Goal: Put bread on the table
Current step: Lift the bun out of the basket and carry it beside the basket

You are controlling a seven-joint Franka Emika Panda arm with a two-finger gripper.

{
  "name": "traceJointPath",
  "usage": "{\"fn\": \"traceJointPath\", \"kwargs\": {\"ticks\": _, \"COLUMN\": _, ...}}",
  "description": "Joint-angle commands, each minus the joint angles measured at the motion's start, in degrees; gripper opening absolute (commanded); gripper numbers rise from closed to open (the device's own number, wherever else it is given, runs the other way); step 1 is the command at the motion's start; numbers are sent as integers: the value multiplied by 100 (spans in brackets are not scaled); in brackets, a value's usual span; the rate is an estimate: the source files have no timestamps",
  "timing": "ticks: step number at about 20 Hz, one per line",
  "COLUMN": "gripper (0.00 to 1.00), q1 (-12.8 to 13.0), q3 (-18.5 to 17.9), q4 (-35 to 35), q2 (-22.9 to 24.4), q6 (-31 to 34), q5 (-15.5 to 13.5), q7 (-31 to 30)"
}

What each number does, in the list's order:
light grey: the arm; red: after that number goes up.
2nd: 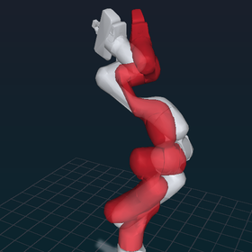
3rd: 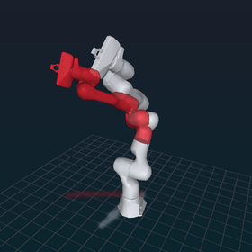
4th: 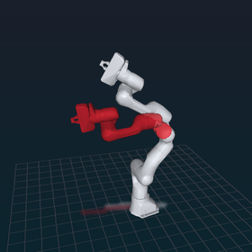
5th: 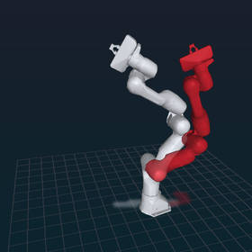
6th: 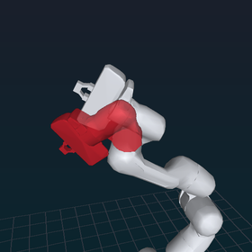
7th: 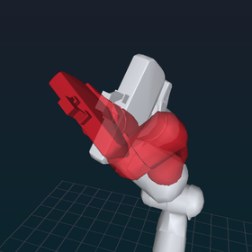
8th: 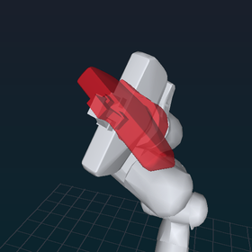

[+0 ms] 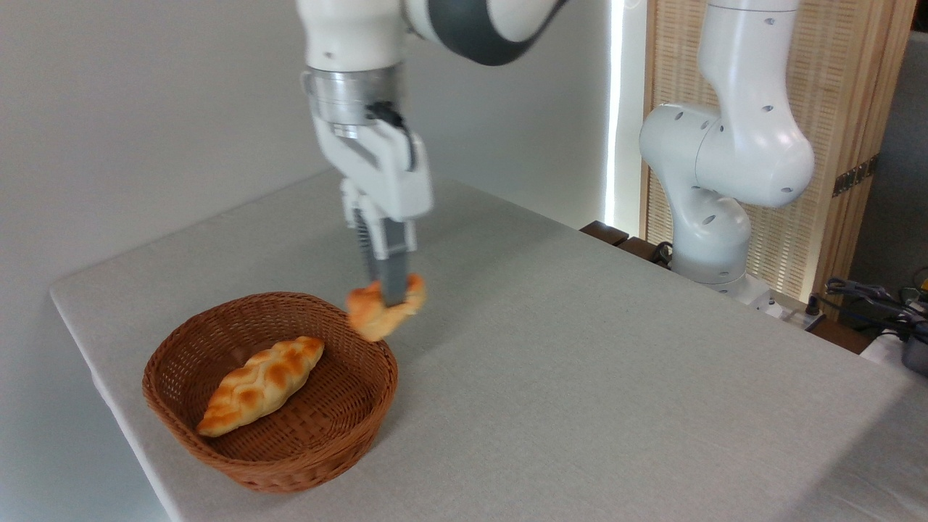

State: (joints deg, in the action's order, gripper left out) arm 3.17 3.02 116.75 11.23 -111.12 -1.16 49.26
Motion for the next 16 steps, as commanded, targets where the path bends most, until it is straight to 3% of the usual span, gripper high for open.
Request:
{"fn": "traceJointPath", "kwargs": {"ticks": 1, "gripper": 23, "q1": 718, "q3": -705, "q4": 1296, "q2": 775, "q6": -68, "q5": -60, "q7": 215}}
{"fn": "traceJointPath", "kwargs": {"ticks": 2, "gripper": 32, "q1": 833, "q3": -750, "q4": 1394, "q2": 767, "q6": -68, "q5": -60, "q7": 224}}
{"fn": "traceJointPath", "kwargs": {"ticks": 3, "gripper": 57, "q1": 921, "q3": -751, "q4": 1438, "q2": 714, "q6": -85, "q5": -52, "q7": 215}}
{"fn": "traceJointPath", "kwargs": {"ticks": 8, "gripper": 100, "q1": 1001, "q3": -751, "q4": 1456, "q2": 363, "q6": -173, "q5": 1, "q7": 233}}
{"fn": "traceJointPath", "kwargs": {"ticks": 16, "gripper": 100, "q1": 1001, "q3": -751, "q4": 1421, "q2": 274, "q6": -164, "q5": 10, "q7": 241}}
